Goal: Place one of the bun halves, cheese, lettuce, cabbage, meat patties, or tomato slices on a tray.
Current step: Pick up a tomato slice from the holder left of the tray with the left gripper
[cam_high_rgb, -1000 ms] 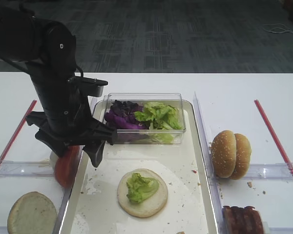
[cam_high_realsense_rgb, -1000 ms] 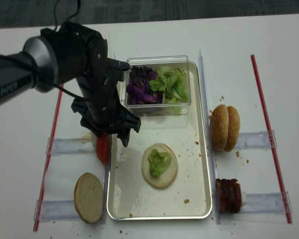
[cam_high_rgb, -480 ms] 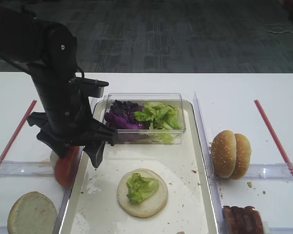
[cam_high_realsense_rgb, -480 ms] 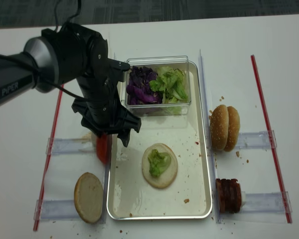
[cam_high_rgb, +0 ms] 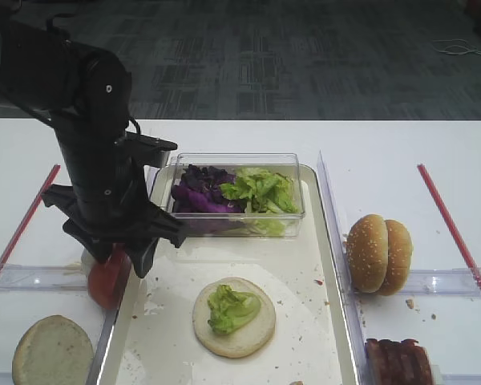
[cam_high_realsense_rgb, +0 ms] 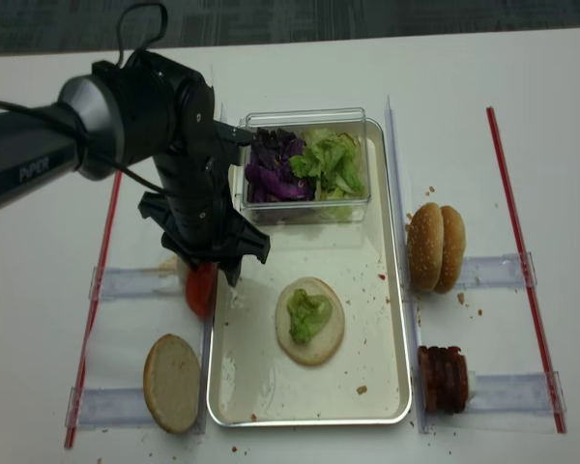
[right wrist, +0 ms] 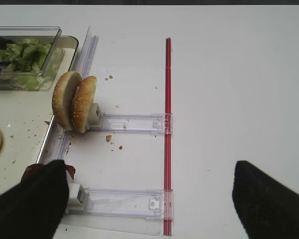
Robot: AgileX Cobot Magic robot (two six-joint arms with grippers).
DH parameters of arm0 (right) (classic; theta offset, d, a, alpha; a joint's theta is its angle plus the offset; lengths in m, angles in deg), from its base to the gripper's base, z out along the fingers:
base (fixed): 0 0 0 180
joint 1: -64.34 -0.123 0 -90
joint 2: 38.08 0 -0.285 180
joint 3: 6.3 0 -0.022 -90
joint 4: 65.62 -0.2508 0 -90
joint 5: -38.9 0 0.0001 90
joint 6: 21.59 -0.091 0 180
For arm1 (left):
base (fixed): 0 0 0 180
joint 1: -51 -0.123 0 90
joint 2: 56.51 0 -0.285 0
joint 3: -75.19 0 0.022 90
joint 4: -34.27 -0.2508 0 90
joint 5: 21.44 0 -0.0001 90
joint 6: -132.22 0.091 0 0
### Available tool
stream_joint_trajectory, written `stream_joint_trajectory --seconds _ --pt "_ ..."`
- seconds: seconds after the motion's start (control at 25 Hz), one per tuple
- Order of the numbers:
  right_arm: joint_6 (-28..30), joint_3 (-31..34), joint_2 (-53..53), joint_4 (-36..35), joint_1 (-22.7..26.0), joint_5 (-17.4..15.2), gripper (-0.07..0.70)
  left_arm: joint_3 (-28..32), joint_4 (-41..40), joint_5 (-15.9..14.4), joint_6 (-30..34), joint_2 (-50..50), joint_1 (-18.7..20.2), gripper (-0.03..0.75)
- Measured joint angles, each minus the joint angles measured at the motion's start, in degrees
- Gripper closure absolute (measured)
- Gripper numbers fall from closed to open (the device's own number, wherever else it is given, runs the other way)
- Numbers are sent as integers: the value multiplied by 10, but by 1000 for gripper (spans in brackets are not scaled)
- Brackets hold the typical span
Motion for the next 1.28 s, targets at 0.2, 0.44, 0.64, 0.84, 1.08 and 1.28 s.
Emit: stream_joint_trajectory --seconds 0.2,0.44,0.64,0.84,1.08,1.28 --pt "0 0 0 0 0 0 -58 0 -17 -1 -1 0 0 354" --pt "0 0 0 0 0 0 -58 0 -26 -2 -1 1 0 469" --pt "0 0 0 0 0 0 -58 0 -33 -2 -3 1 0 548" --pt "0 0 0 0 0 0 -58 0 -36 -3 -3 1 0 584" --pt "0 0 0 0 0 0 -58 0 -39 -6 -3 1 0 587" --pt "1 0 0 0 0 0 -58 0 -39 -6 -3 -10 0 587"
